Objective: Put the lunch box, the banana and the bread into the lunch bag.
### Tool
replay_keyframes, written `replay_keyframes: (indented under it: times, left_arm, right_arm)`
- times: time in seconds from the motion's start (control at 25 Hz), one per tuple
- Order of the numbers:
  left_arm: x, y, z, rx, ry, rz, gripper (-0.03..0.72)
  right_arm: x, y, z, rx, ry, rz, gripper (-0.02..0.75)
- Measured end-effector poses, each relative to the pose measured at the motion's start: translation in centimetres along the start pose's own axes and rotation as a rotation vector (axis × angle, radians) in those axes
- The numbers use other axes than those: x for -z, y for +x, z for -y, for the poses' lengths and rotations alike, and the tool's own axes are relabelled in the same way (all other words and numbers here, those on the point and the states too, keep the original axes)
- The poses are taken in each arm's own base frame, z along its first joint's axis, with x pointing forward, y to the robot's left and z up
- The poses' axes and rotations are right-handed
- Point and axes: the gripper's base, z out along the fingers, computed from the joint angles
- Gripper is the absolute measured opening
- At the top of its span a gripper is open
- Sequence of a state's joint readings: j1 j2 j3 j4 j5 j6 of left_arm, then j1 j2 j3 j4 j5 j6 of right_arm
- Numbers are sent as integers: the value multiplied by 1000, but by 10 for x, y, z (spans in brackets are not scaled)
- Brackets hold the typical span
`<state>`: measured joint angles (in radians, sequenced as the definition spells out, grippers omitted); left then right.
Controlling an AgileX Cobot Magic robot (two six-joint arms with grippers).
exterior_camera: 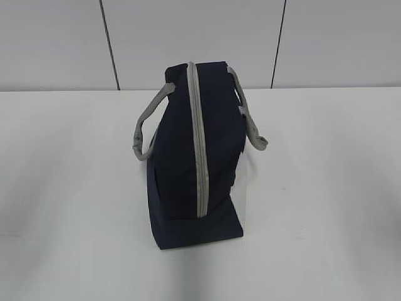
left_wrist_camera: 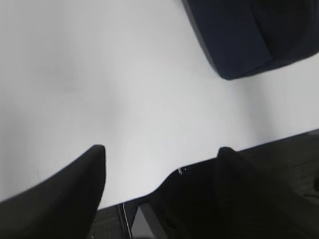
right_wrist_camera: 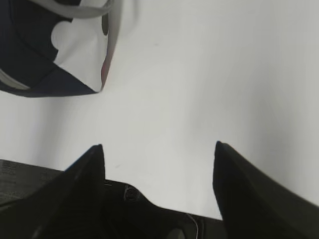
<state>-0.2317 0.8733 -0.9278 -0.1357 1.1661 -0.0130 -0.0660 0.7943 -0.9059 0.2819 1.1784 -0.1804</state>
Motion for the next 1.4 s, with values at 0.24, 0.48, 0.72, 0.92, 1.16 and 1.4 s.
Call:
replay_keyframes:
  times: [0.24, 0.48, 0.72, 0.92, 1.16, 1.4]
  left_arm:
    - [4, 55, -2, -29, -4, 42, 469]
    - [11, 93, -9, -59, -36, 148, 468]
    - [-1, 117, -16, -69, -66, 161, 465]
    - [-5, 117, -17, -75, -76, 186, 463]
    - [-5, 114, -18, -81, -83, 224, 460]
    - [-5, 114, -18, -81, -83, 224, 459]
  right_arm:
    - [-13, 48, -3, 12, -23, -38, 517]
    - [-4, 79, -7, 32, -16, 48, 516]
    - [15, 100, -7, 81, 35, 180, 516]
    - [10, 122, 0, 72, 105, 211, 516]
    - [0, 135, 12, 65, 209, 222, 516]
    - [1, 134, 13, 51, 225, 235, 516]
